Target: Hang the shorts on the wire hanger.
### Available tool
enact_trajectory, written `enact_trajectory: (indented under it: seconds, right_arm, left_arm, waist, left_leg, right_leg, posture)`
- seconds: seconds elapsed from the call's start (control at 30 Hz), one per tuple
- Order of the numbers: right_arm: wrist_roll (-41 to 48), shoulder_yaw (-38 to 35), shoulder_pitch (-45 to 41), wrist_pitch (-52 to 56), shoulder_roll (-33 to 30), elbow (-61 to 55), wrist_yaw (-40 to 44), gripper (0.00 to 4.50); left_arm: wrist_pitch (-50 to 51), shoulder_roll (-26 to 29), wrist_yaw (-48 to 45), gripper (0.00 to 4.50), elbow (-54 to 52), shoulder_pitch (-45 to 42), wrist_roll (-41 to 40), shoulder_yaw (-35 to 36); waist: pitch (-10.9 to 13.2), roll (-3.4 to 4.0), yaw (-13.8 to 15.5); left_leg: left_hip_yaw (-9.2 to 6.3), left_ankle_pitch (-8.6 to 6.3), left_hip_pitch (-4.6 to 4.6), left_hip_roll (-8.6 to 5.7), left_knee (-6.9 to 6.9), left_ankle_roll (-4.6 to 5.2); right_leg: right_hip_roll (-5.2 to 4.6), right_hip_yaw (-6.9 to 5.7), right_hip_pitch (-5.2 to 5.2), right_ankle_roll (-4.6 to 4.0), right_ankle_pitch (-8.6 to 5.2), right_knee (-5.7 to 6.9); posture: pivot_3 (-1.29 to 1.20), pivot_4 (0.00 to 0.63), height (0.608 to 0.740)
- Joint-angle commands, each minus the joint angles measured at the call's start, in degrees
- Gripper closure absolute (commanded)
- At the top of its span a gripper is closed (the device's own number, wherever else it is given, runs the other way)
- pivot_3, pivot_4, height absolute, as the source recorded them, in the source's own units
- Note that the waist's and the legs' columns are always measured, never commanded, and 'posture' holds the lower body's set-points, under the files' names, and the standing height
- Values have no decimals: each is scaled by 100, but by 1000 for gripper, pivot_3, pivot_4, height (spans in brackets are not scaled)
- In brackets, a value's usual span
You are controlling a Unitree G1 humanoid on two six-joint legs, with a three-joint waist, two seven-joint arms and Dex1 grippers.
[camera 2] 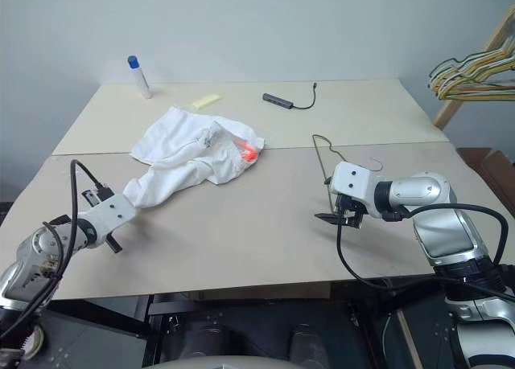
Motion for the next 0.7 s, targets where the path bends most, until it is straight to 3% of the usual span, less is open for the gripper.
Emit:
enact_trajectory:
  seconds: [0.03,0.23,0.7]
  right_arm:
    - [16,-59,-190,-36,64,-104,-80,0]
    - [-268,227,-557,-527,346,158,-204,0]
    - [-2261,1905,-2912,-3249,2272,2354,-1328,0]
  left_arm:
    - [-245,211,-149,4467,-298,196,-97,355]
    - [-640,648,-1142,4467,-1391,1372,-716,979]
    - [173,1186,-3095,4467,-3146,3249,-1699,2322]
  waist:
    - [0,0,-10]
    - [0,-1,-47]
    - [3,3,-50]
  left_leg:
    - [0,0,0,0,0,0]
    - [1,-2,-1,6,-3,1]
    - [23,19,-16,8,-7,-35]
  right_leg:
    - [0,1,0,0,0,0]
    - [-3,3,-13,-2,-1,2]
    - [3,2,-47,-14,-8,34]
  posture:
    - [134,0,740]
    - [153,0,740]
    - [175,0,740]
